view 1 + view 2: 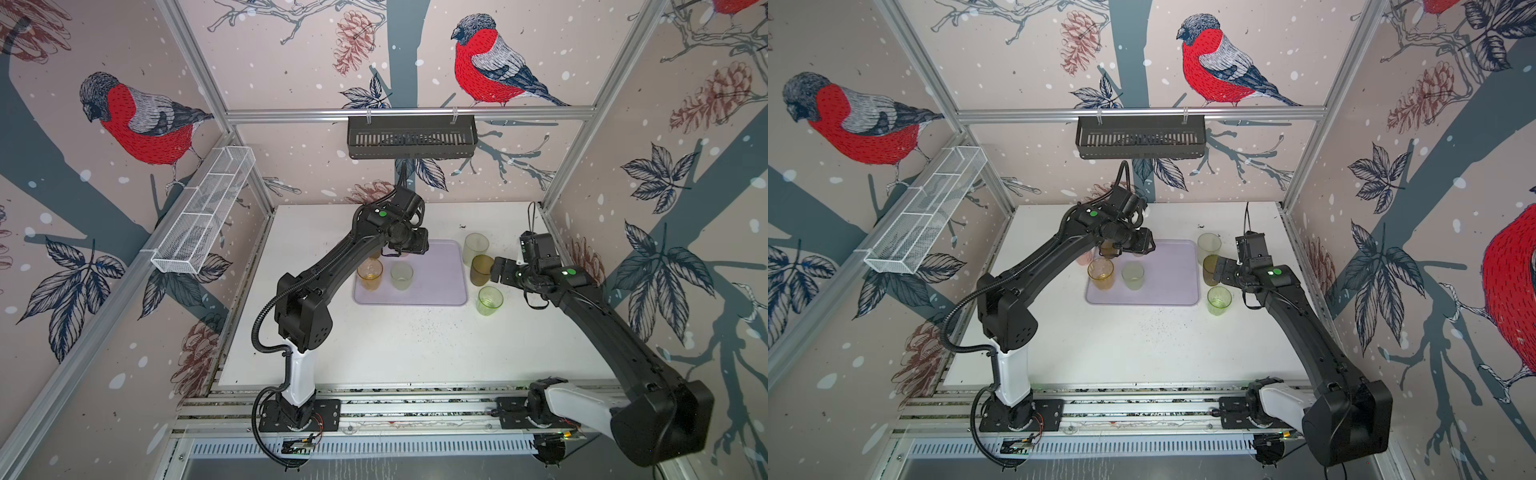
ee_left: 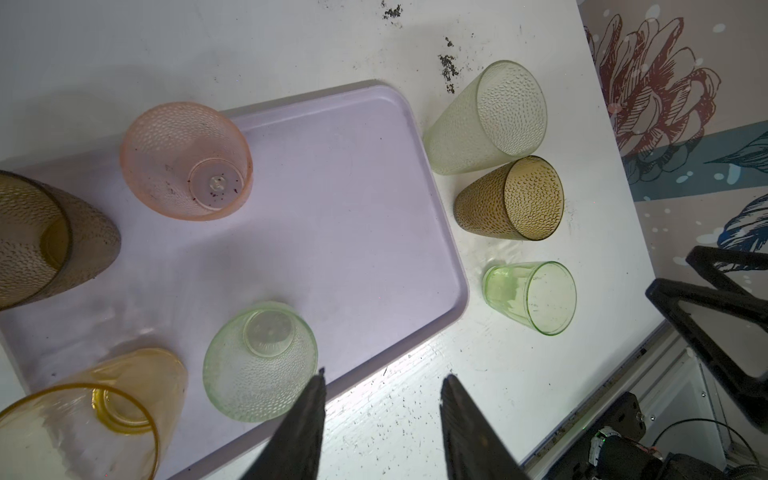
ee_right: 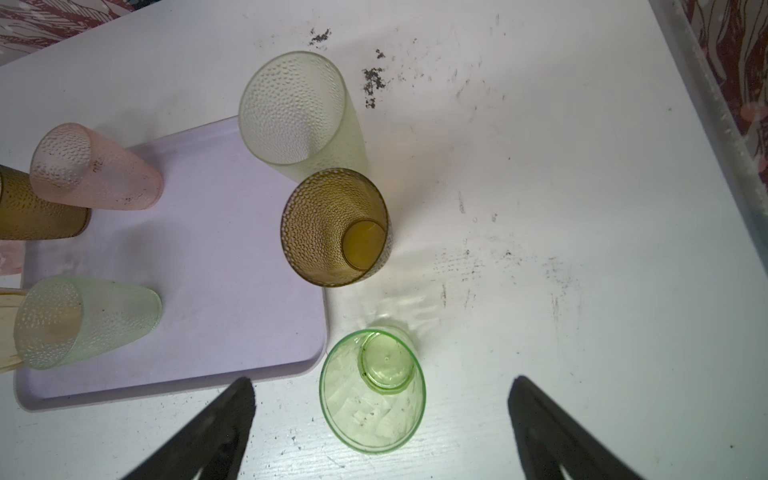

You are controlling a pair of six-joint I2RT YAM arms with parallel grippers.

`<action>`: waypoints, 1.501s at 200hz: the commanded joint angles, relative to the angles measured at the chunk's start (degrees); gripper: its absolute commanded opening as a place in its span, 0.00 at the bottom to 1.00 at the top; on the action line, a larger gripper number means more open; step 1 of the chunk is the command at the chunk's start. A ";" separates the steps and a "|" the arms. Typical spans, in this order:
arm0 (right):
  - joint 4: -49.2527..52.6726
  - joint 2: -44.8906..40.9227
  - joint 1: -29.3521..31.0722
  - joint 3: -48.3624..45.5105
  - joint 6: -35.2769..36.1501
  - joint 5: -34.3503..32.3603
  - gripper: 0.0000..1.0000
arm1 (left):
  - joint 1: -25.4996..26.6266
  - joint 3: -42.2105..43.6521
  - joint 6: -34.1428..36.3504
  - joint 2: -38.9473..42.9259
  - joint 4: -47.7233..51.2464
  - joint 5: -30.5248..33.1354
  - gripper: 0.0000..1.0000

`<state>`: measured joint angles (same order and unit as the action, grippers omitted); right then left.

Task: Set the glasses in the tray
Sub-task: 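Move the right gripper toward the clear green glass beside the tray, then lower the open right gripper around the clear green glass rim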

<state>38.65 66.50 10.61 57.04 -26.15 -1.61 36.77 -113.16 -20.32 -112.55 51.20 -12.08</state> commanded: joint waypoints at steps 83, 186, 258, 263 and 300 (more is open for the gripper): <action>0.37 0.03 -7.78 -4.98 -1.27 10.30 0.93 | 0.16 0.64 1.15 0.49 -2.65 -0.67 0.62; -2.66 3.72 -8.15 -7.74 -0.32 11.19 0.90 | 0.27 3.13 1.02 2.51 -4.77 -1.37 0.74; -3.32 5.04 -8.11 -7.88 0.60 10.62 0.84 | 0.35 4.22 0.76 3.30 -5.44 -1.02 0.75; -3.32 5.04 -8.06 -7.87 0.61 10.51 0.83 | 0.36 4.26 0.65 3.39 -5.49 -1.02 0.75; -3.19 6.14 -7.62 -8.01 1.05 9.95 0.81 | 0.39 4.95 0.89 4.07 -6.28 -0.93 0.85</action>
<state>35.88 71.46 2.66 48.95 -26.28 8.88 36.97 -108.55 -19.57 -109.47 46.83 -13.30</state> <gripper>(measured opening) 0.812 0.820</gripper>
